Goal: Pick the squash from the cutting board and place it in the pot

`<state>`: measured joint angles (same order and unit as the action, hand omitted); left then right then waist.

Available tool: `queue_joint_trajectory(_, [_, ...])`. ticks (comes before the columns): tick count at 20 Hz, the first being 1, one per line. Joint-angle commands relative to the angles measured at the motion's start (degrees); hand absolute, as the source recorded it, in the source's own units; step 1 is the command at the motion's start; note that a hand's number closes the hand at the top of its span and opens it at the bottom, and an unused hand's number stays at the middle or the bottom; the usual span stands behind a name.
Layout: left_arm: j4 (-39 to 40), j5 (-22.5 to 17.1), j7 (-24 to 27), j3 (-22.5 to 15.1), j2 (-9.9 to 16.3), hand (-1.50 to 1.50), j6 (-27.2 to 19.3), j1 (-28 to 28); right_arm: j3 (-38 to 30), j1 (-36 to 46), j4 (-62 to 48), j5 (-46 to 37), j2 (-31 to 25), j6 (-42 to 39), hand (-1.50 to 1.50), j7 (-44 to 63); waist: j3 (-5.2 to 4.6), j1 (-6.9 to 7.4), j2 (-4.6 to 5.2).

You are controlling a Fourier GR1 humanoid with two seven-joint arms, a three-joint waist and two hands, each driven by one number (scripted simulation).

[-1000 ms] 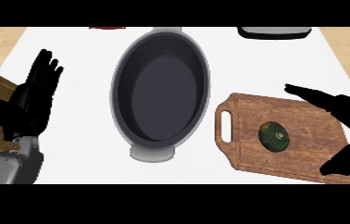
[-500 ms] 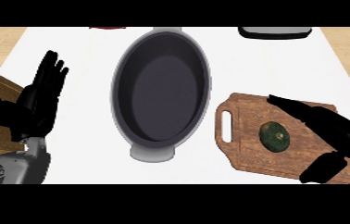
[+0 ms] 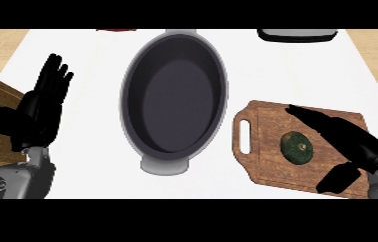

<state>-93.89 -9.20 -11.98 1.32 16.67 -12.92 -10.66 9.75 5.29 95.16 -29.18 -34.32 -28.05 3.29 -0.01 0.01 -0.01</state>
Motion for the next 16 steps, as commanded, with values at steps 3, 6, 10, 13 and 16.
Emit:
queue_joint_trajectory(3, [3.28, 0.91, -1.19, 1.77, -1.33, 0.0, 1.51, -3.96, 0.01, 1.2, -6.31, -6.51, 4.23, 1.89, -1.5, -5.64, 0.01, -0.07, 0.05])
queue_joint_trajectory(6, [1.99, 2.69, -4.48, 1.9, -1.3, 0.0, 0.4, -6.62, -2.15, 0.48, -5.61, -7.62, 3.68, 0.12, -1.5, -4.71, 0.01, -0.17, 0.02])
queue_joint_trajectory(10, [-0.85, 2.28, -3.08, 2.56, -2.14, 0.0, 3.06, -0.97, -2.26, 2.29, -10.66, -11.76, 6.72, 1.28, -1.5, -5.55, 0.01, 0.08, 0.0])
queue_joint_trajectory(13, [0.54, 2.39, 0.24, 3.69, -2.64, 0.0, 4.07, -0.09, -2.27, -0.81, -11.97, -13.33, 7.64, 4.52, -1.5, -9.79, 0.01, 0.0, 0.0])
queue_joint_trajectory(16, [2.76, 1.98, 0.35, 4.15, -1.93, 0.0, 5.23, -1.12, 1.06, 5.77, -14.62, -16.04, 6.17, 2.44, 1.5, -13.05, 0.01, 0.27, 0.08])
